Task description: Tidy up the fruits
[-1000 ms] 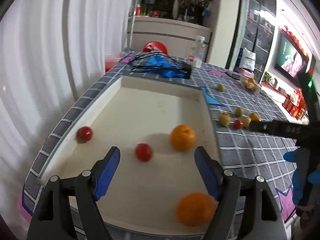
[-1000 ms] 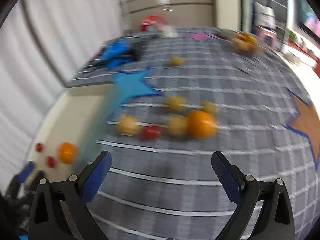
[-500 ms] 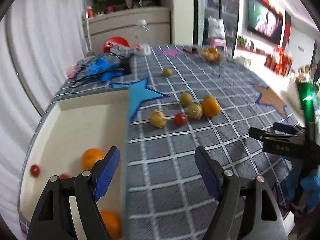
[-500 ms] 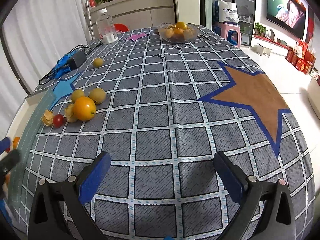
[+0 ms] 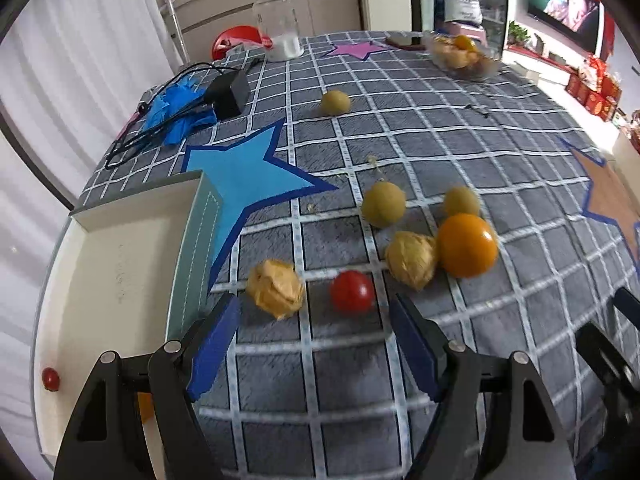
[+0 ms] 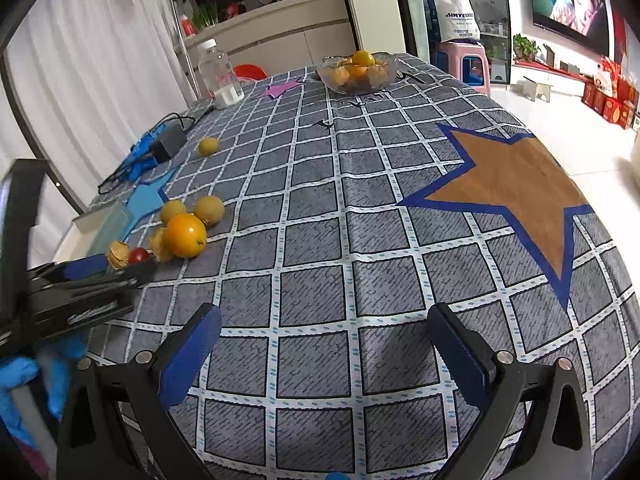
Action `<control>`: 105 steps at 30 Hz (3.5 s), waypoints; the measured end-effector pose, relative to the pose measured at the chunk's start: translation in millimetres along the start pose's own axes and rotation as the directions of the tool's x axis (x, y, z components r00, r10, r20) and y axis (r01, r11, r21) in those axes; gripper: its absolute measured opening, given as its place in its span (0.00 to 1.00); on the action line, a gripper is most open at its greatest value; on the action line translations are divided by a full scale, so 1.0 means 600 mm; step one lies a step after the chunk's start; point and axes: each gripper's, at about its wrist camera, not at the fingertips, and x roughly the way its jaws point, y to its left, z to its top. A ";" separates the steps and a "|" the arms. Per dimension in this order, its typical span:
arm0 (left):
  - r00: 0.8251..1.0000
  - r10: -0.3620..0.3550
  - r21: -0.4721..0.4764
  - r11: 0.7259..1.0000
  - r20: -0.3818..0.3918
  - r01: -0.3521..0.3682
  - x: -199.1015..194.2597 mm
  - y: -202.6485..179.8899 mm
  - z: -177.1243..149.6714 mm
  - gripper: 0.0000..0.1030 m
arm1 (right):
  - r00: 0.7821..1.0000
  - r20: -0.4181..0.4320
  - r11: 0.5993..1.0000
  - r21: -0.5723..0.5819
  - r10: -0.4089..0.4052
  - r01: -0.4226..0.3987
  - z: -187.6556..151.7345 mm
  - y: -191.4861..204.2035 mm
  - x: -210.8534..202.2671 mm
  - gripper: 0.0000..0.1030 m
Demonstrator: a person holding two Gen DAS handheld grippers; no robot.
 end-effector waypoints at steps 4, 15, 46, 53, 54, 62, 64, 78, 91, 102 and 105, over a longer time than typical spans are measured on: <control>1.000 -0.005 -0.015 1.000 0.002 0.005 0.010 0.000 0.015 0.69 | 1.000 0.006 1.000 0.011 0.019 -0.019 0.001 -0.002 -0.002 1.00; 0.983 -0.185 0.029 0.982 0.008 0.185 -0.042 -0.052 -0.047 0.47 | 0.986 0.067 0.978 0.133 0.155 -0.163 0.002 -0.039 -0.016 1.00; 0.991 -0.090 0.003 0.996 0.102 0.090 -0.061 -0.054 -0.090 0.73 | 0.988 0.065 0.981 0.122 0.142 -0.149 0.001 -0.032 -0.014 1.00; 0.986 -0.121 0.044 0.992 0.115 0.117 -0.065 -0.068 -0.087 0.27 | 0.992 0.056 0.988 0.098 0.116 -0.121 -0.001 -0.025 -0.012 1.00; 0.986 -0.114 0.049 0.993 0.119 0.109 -0.066 -0.070 -0.088 0.27 | 0.992 0.055 0.988 0.096 0.114 -0.119 -0.001 -0.024 -0.012 1.00; 0.984 -0.059 -0.023 0.998 0.168 0.064 -0.077 -0.007 -0.130 0.29 | 0.994 0.048 0.991 0.086 0.099 -0.103 -0.001 -0.019 -0.009 1.00; 0.982 -0.092 -0.057 0.993 0.166 0.102 -0.074 0.008 -0.131 0.30 | 0.995 0.045 0.992 0.081 0.093 -0.096 -0.001 -0.017 -0.009 1.00; 0.979 -0.117 -0.070 0.989 0.170 0.130 -0.073 0.015 -0.134 0.30 | 0.998 0.028 0.997 0.053 0.057 -0.059 0.000 -0.007 -0.005 1.00; 0.978 -0.122 -0.071 0.988 0.170 0.136 -0.073 0.015 -0.134 0.31 | 0.999 0.022 0.998 0.045 0.044 -0.045 0.000 -0.003 -0.003 1.00; 0.978 -0.122 -0.071 0.988 0.170 0.135 -0.073 0.016 -0.134 0.31 | 0.999 0.022 0.998 0.045 0.045 -0.046 0.000 -0.002 -0.003 1.00; 0.978 -0.122 -0.071 0.988 0.170 0.136 -0.073 0.016 -0.134 0.31 | 0.999 0.022 0.998 0.045 0.044 -0.045 0.001 -0.001 -0.003 1.00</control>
